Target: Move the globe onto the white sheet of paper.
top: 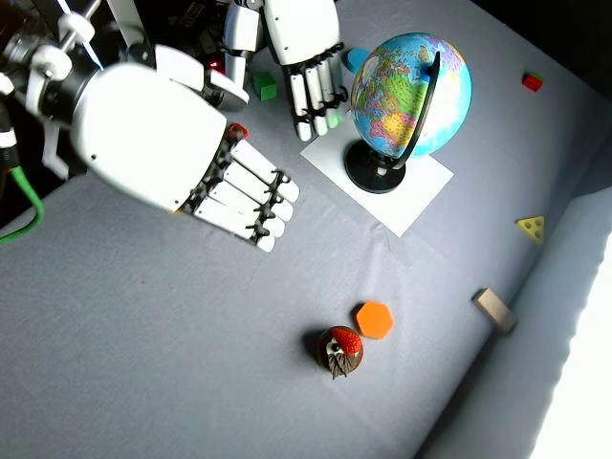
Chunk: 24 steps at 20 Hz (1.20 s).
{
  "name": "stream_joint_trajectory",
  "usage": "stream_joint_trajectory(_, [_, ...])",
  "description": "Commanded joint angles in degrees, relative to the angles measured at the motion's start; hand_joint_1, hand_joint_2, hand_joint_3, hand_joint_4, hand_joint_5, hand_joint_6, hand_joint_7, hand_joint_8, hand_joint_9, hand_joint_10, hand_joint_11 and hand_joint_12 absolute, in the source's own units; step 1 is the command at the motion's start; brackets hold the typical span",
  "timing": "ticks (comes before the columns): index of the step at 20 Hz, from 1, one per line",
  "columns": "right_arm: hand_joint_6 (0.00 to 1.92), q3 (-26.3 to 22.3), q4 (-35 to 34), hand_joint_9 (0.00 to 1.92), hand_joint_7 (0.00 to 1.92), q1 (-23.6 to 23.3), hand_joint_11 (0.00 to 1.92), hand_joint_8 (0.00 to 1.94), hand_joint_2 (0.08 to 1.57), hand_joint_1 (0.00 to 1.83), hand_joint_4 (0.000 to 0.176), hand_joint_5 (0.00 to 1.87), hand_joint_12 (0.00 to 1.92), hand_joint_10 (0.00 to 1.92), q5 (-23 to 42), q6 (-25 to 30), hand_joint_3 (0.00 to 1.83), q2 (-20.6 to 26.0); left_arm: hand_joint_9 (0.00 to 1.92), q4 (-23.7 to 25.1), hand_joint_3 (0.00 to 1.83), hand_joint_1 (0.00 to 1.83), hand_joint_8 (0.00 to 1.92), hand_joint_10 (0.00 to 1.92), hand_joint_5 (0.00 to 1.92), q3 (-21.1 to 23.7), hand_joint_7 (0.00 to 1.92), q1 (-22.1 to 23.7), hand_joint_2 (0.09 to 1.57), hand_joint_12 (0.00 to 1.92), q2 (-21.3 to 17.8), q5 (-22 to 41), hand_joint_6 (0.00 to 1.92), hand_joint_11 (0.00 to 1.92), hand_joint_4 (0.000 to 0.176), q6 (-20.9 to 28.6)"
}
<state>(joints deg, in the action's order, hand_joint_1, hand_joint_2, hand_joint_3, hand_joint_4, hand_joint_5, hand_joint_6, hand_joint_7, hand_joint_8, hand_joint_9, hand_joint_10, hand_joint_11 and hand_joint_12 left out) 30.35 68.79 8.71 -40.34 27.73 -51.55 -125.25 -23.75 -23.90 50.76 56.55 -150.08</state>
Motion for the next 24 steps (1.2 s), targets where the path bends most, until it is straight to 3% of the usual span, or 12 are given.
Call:
stream_joint_trajectory(1, [0.01,-0.8,3.0,0.2,0.23,-1.1,0.0,0.01,1.12,0.0,0.0,0.24,0.48,0.01,0.6,-0.3,0.0,0.2,0.01,1.0,0.0,0.0,0.0,0.0,0.1,-0.2,0.03,1.4,1.14,0.0,0.5,0.7,0.0,0.0,0.028,-1.1])
stream_joint_trajectory(6, [0.09,-2.2,3.8,0.49,0.63,-1.7,0.0,0.08,1.13,0.0,0.0,0.56,1.19,0.09,-1.2,0.1,0.0,-0.5,0.16,-5.2,0.0,0.0,0.0,0.01,0.34,-1.8,0.28,7.3,1.18,0.05,4.5,6.1,0.01,0.04,0.021,-6.1])
stream_joint_trajectory(9, [0.13,-2.2,4.6,0.66,0.8,-1.6,0.08,0.09,1.14,0.0,0.0,0.69,1.44,0.18,-1.4,0.7,0.0,-0.7,0.3,-6.1,0.0,0.0,0.01,0.0,0.48,-1.9,0.45,8.6,1.21,0.45,4.6,7.6,0.01,0.0,0.017,-6.3])
stream_joint_trajectory(10, [0.35,-2.3,4.6,0.74,0.99,-1.6,0.3,0.14,1.14,0.0,0.0,0.86,1.61,0.71,-1.4,0.7,0.0,-0.7,0.53,-6.7,0.0,0.0,0.01,0.03,0.58,-2.1,0.63,9.0,1.22,0.96,4.6,7.9,0.01,0.08,0.01,-7.1])
stream_joint_trajectory(13, [0.85,-2.6,4.7,0.76,1.02,-1.6,0.49,0.58,1.16,0.01,0.0,0.82,1.77,1.25,-2.2,0.7,0.0,-0.7,0.71,-7.3,0.0,0.03,0.05,0.4,0.72,-2.6,0.85,9.8,1.26,1.33,4.6,8.4,0.03,0.29,0.0,-8.3])
stream_joint_trajectory(14, [1.17,-2.7,5.4,0.76,0.92,-1.4,0.65,1.27,1.2,0.24,0.0,0.84,1.92,1.66,-2.3,0.8,0.01,-0.7,0.65,-7.4,0.0,0.19,0.7,1.36,0.9,-2.9,0.88,10.1,1.3,1.77,4.5,8.7,0.35,0.48,0.0,-8.3])
stream_joint_trajectory(15, [1.28,-2.8,6.6,0.81,0.95,-1.0,0.71,1.4,1.26,0.31,0.0,0.86,1.92,1.71,-2.4,1.4,0.03,-0.6,0.72,-7.5,0.0,0.26,1.02,1.5,0.91,-3.1,0.86,10.6,1.32,1.85,4.5,9.0,0.69,0.57,0.0,-8.3])
stream_joint_trajectory(17, [1.39,-2.8,7.5,0.9,0.99,-0.8,0.82,1.5,1.32,0.38,0.0,0.87,1.92,1.8,-2.6,2.1,0.04,-0.5,0.83,-7.7,0.0,0.31,1.29,1.62,0.92,-3.3,0.89,11.0,1.36,1.91,4.5,9.1,1.0,0.69,0.0,-8.3])
stream_joint_trajectory(18, [1.61,-2.8,7.6,1.1,1.08,-0.7,1.09,1.8,1.41,0.55,0.0,0.95,1.92,1.92,-2.6,2.1,0.07,-0.4,0.99,-7.7,0.0,0.47,1.63,1.83,0.93,-3.4,0.95,11.3,1.4,1.92,4.5,9.4,1.52,0.91,0.0,-8.4])
stream_joint_trajectory(19, [1.81,-2.8,7.6,1.11,1.11,-0.6,1.1,1.87,0.99,0.86,0.0,0.75,1.92,1.92,-2.7,2.0,0.84,-0.4,1.01,-7.6,0.0,0.53,1.75,1.9,0.93,-3.5,0.95,11.5,1.41,1.92,4.5,9.4,1.69,0.96,0.0,-8.7])
stream_joint_trajectory(20, [1.9,-2.8,7.8,1.14,1.14,-0.6,1.15,1.93,0.85,0.93,0.0,0.75,1.92,1.92,-2.9,2.0,1.12,-0.4,1.03,-7.6,0.0,0.6,1.89,1.92,0.93,-3.6,0.93,11.9,1.42,1.92,4.5,9.4,1.83,1.01,0.0,-10.0])
stream_joint_trajectory(24, [1.92,-2.8,8.3,1.24,1.21,-0.2,1.28,1.94,0.75,0.96,0.0,0.81,1.92,1.92,-3.0,2.0,1.29,-0.4,1.08,-8.0,0.0,0.72,1.92,1.92,0.96,-4.1,0.97,13.0,1.43,1.92,4.5,9.4,1.92,1.09,0.0,-10.4])
